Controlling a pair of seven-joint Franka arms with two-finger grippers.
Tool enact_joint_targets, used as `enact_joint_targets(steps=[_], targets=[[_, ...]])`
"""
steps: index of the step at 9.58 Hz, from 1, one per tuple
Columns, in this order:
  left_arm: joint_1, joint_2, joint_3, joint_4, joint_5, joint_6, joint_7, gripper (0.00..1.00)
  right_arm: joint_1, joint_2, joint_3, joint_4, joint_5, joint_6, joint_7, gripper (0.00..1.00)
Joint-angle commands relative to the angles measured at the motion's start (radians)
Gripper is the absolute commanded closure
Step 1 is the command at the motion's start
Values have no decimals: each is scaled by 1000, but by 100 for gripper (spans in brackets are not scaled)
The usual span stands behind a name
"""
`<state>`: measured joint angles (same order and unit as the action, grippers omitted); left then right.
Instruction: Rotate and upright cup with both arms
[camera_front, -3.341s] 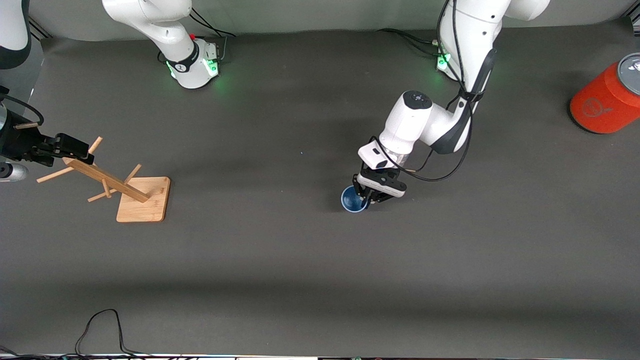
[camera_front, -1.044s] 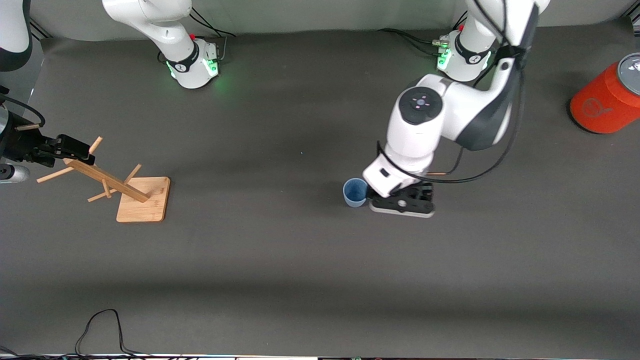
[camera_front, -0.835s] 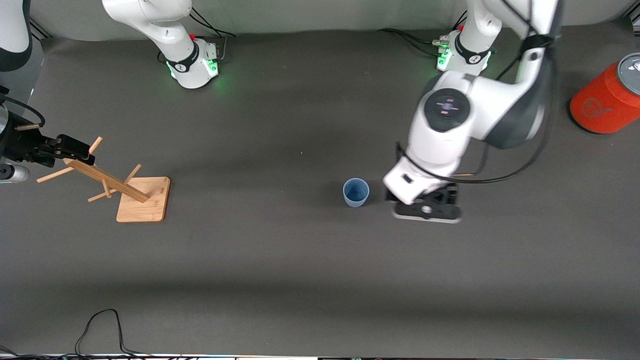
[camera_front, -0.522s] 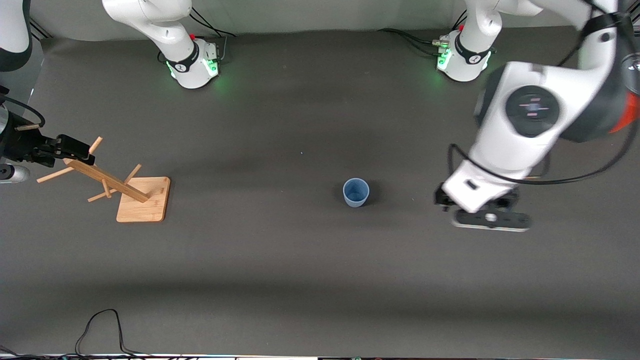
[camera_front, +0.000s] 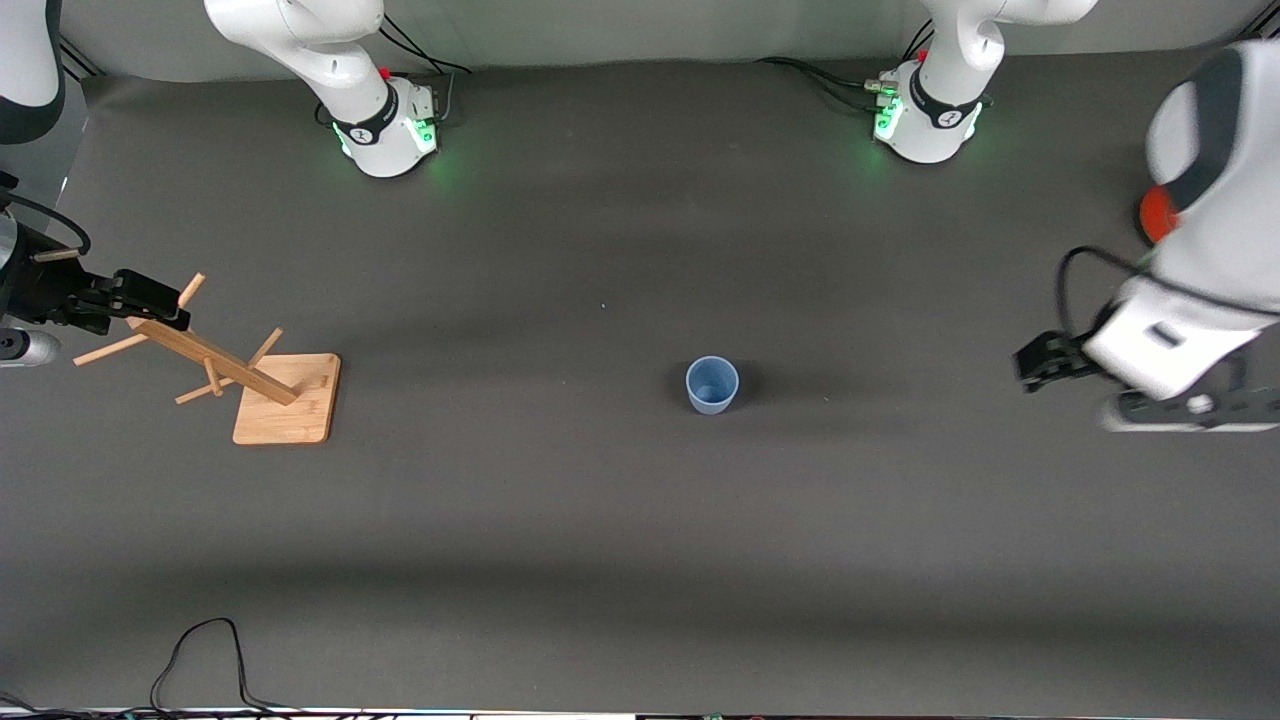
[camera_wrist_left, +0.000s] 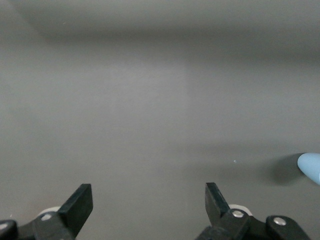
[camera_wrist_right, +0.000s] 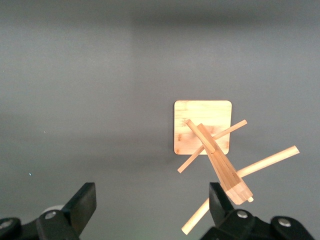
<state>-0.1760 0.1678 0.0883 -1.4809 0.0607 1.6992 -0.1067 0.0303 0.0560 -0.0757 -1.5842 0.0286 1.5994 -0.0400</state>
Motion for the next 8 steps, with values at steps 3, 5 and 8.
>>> enact_joint_targets(steps=[3,5,8], targets=[[135,-192,-10,-235,-27,55,133,0,0,-2,-4,1,1,-3,-11,0],[153,-183,-12,-201,-28,36,133,0,0,-2,-4,1,1,-3,-11,0],[190,-172,-27,-173,-42,4,122,0,0,-2,-4,1,1,-3,-11,0]])
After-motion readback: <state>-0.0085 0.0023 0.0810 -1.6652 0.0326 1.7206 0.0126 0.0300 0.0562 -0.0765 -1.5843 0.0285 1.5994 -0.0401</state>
